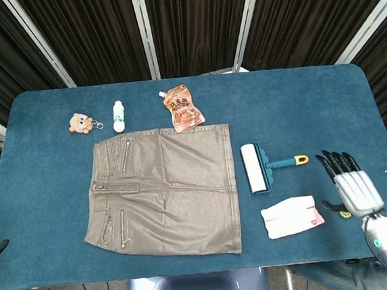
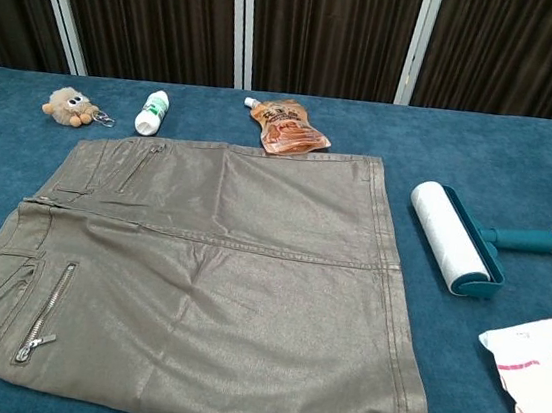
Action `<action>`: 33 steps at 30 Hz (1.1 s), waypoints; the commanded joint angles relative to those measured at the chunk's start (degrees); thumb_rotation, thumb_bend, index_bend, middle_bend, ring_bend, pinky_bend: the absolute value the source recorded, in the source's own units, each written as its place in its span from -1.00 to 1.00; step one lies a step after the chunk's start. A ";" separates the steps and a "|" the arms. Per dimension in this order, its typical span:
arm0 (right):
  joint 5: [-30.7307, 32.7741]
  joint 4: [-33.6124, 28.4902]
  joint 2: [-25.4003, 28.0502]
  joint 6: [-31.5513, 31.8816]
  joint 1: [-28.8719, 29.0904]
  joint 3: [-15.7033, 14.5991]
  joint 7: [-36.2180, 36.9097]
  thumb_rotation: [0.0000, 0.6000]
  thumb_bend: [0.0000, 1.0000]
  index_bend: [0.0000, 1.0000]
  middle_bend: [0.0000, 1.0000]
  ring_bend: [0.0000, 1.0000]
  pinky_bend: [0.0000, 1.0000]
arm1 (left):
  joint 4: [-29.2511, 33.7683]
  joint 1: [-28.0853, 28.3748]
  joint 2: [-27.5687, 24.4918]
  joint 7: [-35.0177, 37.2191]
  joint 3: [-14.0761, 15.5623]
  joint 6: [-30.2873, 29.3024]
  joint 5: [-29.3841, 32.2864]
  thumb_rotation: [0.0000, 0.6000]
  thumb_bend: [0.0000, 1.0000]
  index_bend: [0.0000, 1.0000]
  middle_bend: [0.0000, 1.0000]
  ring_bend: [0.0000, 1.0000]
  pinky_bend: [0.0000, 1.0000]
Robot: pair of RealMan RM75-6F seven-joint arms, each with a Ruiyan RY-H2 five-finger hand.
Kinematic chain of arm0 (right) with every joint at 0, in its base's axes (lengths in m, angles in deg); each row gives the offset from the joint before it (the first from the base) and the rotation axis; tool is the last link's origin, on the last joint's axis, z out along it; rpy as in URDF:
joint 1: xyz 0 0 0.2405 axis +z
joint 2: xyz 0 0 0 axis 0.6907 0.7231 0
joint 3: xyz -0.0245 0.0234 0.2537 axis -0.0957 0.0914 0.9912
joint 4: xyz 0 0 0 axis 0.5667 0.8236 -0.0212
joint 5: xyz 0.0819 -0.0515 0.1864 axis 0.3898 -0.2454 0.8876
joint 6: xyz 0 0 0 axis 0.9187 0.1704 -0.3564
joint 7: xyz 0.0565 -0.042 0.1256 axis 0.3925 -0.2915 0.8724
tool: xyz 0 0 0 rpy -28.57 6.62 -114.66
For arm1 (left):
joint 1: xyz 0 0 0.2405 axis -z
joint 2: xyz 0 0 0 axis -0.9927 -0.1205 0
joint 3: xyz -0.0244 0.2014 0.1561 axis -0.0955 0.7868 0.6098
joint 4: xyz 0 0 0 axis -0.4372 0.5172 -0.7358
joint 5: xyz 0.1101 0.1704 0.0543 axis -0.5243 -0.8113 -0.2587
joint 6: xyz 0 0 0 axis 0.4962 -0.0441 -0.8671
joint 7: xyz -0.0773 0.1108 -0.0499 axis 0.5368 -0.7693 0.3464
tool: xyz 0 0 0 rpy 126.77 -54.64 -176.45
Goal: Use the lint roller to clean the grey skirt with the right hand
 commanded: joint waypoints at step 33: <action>-4.91 47.96 -29.05 -19.18 21.50 -3.01 16.83 1.00 -0.33 -0.80 -0.92 -1.00 -1.00 | -0.72 3.29 3.83 -8.03 -2.40 6.81 9.35 1.00 -0.97 -1.00 -1.00 -1.00 -1.00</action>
